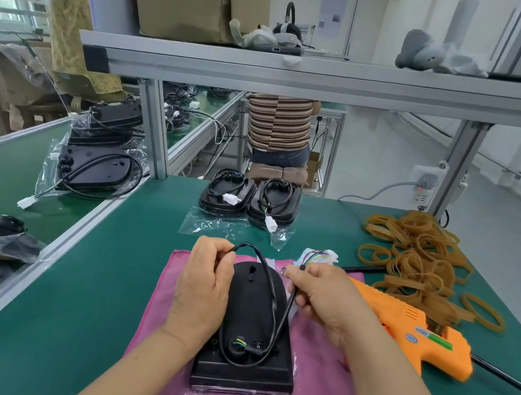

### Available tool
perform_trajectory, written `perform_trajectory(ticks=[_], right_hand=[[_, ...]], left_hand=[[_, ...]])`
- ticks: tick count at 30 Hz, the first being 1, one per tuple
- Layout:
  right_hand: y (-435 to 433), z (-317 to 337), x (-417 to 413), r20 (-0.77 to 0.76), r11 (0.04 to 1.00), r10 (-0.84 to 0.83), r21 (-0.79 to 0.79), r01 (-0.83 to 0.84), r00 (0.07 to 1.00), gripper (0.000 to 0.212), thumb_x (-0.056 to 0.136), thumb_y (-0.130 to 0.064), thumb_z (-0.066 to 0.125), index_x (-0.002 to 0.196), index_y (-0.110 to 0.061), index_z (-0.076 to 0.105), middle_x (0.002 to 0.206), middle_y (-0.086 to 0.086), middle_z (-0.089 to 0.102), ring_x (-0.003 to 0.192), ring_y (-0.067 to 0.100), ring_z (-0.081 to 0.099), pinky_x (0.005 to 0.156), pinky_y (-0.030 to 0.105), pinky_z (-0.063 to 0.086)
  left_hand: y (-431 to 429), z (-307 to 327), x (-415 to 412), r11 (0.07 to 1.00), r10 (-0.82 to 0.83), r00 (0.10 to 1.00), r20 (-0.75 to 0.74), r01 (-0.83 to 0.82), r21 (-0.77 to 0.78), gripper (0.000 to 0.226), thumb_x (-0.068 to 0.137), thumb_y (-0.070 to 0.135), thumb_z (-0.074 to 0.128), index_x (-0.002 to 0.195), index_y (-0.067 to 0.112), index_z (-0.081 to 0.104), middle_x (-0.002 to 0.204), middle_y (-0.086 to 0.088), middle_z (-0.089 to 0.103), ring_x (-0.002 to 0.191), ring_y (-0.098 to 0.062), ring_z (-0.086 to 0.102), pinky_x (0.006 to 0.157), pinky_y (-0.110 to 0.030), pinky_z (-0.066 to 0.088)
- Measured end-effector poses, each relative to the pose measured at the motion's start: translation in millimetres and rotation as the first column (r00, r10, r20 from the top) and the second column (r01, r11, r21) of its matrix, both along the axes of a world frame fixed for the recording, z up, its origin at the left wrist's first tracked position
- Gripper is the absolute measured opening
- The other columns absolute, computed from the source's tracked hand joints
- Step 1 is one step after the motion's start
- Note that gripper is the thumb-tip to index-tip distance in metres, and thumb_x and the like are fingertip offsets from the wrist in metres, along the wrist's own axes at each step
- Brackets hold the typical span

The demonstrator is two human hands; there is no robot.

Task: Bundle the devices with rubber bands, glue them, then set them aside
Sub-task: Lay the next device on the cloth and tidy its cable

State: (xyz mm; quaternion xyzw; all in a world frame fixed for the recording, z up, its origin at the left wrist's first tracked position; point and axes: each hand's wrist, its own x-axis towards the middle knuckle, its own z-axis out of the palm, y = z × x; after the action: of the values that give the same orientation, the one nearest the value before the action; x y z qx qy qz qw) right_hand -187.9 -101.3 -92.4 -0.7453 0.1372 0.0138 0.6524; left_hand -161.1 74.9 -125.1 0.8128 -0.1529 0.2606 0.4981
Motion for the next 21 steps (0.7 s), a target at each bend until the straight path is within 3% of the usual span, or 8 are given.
perform_trajectory(ticks=[4, 8, 12, 16, 21], right_hand=[[-6.4, 8.9, -17.7, 0.084, 0.994, 0.009, -0.113, 0.0, 0.996, 0.021, 0.097, -0.016, 0.054, 0.082, -0.003, 0.062, 0.059, -0.003, 0.059, 0.043, 0.006, 0.046, 0.042, 0.018, 0.037], [-5.4, 25.1, -40.0, 0.233, 0.985, 0.108, -0.16, -0.071, 0.967, 0.017, 0.098, -0.017, 0.051, 0.091, -0.005, 0.062, 0.061, -0.007, 0.059, 0.048, 0.007, 0.047, 0.045, 0.019, 0.039], [-0.3, 46.4, -57.9, 0.355, 0.97, 0.242, -0.052, -0.239, 0.903, 0.021, 0.089, -0.027, 0.059, 0.087, -0.005, 0.061, 0.068, -0.002, 0.059, 0.049, 0.01, 0.05, 0.047, 0.019, 0.042], [9.2, 62.6, -63.4, 0.432, 0.918, 0.27, 0.153, -0.365, 0.86, 0.012, 0.088, -0.018, 0.064, 0.075, -0.016, 0.064, 0.072, 0.006, 0.061, 0.05, 0.013, 0.054, 0.046, 0.02, 0.046], [7.5, 62.6, -52.2, 0.398, 0.976, 0.128, 0.112, -0.186, 0.908, 0.014, 0.096, -0.008, 0.057, 0.082, -0.007, 0.057, 0.066, 0.005, 0.06, 0.048, 0.011, 0.054, 0.044, 0.019, 0.046]], left_hand=[[-0.2, -7.1, 4.1, 0.999, 0.031, 0.983, -0.18, -0.036, -0.022, 0.004, 0.099, 0.016, 0.055, 0.096, 0.019, 0.057, 0.088, 0.01, 0.058, 0.083, -0.003, 0.054, 0.075, -0.023, 0.041], [0.2, -9.2, 7.8, 0.997, 0.042, 0.963, -0.267, -0.024, 0.069, 0.008, 0.099, 0.019, 0.052, 0.1, 0.025, 0.057, 0.094, 0.01, 0.061, 0.091, -0.014, 0.057, 0.082, -0.03, 0.043], [3.1, -8.3, 10.0, 0.991, -0.01, 0.96, -0.278, 0.046, 0.124, 0.013, 0.099, 0.019, 0.053, 0.103, 0.029, 0.06, 0.097, 0.011, 0.061, 0.095, -0.012, 0.057, 0.089, -0.034, 0.045], [5.6, -7.7, 9.9, 0.988, -0.038, 0.964, -0.263, 0.075, 0.132, 0.017, 0.095, 0.018, 0.058, 0.097, 0.034, 0.061, 0.092, 0.01, 0.062, 0.09, -0.011, 0.058, 0.087, -0.037, 0.048], [3.7, 0.0, 14.5, 0.973, -0.016, 0.962, -0.271, 0.078, 0.218, 0.02, 0.095, 0.02, 0.056, 0.107, 0.03, 0.068, 0.088, 0.013, 0.057, 0.09, -0.014, 0.055, 0.087, -0.037, 0.046]])
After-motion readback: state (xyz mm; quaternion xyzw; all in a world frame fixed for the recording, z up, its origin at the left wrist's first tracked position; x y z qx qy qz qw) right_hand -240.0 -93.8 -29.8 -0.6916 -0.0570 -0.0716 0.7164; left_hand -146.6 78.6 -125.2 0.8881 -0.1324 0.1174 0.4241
